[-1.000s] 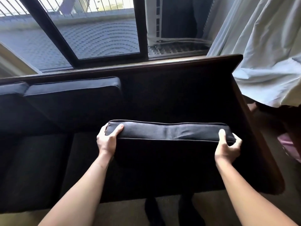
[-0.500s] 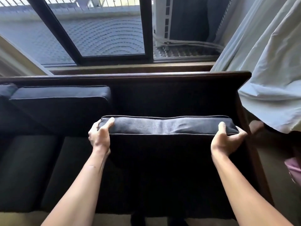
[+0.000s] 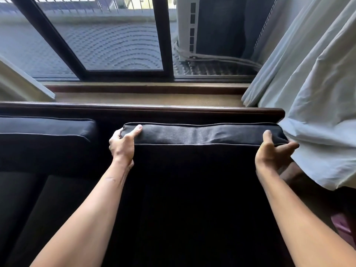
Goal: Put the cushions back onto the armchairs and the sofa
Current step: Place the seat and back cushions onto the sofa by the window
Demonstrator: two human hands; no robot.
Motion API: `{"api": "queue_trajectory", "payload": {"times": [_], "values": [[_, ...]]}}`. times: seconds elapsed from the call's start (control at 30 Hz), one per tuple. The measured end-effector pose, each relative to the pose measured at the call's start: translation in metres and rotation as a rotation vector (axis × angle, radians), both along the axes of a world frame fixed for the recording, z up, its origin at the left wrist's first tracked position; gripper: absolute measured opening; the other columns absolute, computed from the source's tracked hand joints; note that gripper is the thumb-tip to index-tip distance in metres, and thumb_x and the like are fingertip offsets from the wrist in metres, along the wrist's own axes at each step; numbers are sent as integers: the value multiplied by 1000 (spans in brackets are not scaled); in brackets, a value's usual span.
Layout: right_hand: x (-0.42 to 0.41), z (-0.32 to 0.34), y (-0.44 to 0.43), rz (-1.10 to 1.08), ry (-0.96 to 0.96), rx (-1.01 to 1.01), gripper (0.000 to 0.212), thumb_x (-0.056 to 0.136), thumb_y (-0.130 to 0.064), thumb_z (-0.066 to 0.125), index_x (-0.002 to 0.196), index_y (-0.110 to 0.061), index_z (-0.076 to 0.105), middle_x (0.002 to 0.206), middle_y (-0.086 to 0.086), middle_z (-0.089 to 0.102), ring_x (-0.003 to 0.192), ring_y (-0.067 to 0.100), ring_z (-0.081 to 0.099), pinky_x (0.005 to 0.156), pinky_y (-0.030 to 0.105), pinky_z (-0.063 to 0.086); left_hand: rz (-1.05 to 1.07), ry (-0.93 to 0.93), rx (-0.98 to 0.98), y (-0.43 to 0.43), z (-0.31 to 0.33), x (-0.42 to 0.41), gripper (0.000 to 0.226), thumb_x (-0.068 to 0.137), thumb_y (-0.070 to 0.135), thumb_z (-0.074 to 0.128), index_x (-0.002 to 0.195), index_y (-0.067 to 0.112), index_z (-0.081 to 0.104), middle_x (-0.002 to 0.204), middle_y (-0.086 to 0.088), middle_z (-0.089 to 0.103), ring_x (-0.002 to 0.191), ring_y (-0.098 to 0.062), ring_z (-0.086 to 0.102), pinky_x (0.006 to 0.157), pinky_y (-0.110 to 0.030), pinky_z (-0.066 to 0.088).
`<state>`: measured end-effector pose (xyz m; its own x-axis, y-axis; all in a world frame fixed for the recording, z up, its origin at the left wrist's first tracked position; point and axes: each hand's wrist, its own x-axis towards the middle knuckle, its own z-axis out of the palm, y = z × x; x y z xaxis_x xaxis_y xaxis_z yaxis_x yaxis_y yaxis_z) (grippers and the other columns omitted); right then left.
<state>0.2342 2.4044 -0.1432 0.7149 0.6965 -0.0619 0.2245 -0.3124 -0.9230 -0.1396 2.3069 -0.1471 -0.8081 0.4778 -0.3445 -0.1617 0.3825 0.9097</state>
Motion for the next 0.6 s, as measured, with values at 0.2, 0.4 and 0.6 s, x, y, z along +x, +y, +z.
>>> {"api": "queue_trajectory", "payload": {"times": [0.2, 0.4, 0.6], "values": [[12, -34, 33, 80, 66, -80, 67, 80, -43, 67, 128, -4, 43, 138, 15, 49, 125, 29, 50, 94, 23, 30, -46, 41, -46, 45, -13, 7, 70, 58, 67, 90, 111, 22, 78, 108, 6, 79, 105, -11, 73, 103, -33, 56], [5, -58, 51, 74, -62, -96, 71, 82, -43, 63, 133, 1, 42, 140, 21, 48, 129, 37, 45, 104, 35, 32, -13, 156, -126, 57, -31, 11, 65, 73, 56, 88, 126, 22, 71, 114, 5, 70, 106, -11, 66, 99, -23, 50], [-6, -64, 55, 39, -192, -84, 54, 89, -34, 59, 129, -1, 45, 135, 25, 47, 124, 43, 45, 98, 44, 32, -61, 368, -215, 59, -42, 15, 53, 94, 52, 72, 129, 14, 63, 123, -11, 70, 117, -28, 64, 102, -31, 45]]}}
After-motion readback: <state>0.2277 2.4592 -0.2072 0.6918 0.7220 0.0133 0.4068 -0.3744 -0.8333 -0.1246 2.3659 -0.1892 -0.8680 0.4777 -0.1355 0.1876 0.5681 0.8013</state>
